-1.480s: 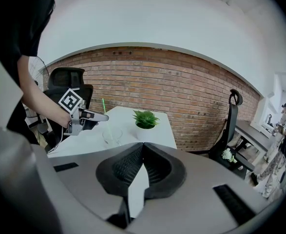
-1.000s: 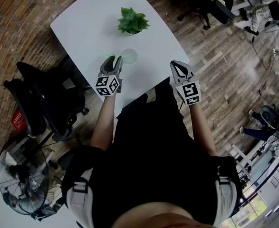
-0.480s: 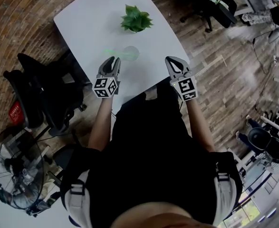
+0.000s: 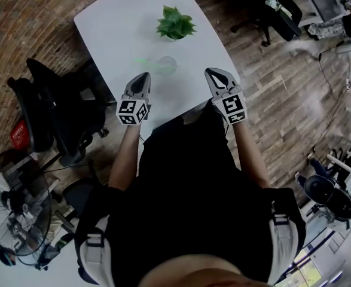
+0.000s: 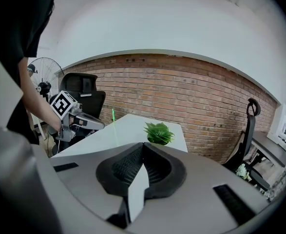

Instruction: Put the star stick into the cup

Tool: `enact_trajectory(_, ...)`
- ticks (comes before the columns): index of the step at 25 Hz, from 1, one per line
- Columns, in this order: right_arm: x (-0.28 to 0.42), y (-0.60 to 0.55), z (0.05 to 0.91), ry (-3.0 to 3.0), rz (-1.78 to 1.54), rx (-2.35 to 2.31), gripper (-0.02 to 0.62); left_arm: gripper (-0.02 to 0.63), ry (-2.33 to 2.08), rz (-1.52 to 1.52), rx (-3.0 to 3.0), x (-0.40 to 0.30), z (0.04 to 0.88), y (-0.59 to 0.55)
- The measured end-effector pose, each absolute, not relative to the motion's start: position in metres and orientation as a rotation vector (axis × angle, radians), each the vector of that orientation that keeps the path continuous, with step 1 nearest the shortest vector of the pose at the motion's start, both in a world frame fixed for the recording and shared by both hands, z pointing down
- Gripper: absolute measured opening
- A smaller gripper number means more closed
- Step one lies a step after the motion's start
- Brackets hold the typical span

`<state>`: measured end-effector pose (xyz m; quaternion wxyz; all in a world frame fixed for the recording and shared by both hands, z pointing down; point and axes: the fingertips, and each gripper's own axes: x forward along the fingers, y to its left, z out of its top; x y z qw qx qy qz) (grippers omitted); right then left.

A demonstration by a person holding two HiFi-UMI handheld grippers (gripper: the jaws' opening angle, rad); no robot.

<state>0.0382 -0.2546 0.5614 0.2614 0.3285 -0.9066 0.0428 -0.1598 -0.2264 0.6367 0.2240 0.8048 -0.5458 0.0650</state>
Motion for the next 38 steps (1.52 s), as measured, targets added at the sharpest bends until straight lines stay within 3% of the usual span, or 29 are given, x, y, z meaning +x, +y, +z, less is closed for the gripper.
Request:
enact_trajectory(15,0.018,-0.249,0.556,-2.526,0.102,0.784,-0.002,0.021,-1.654,0.157,2.311,-0.165,0.561,-0.219)
enact_trajectory(38,0.03,-0.263,0.537,-2.602,0.034,0.6,-0.002,0.021,-1.86,0.151,2.229,-0.146,0.522,-0.201)
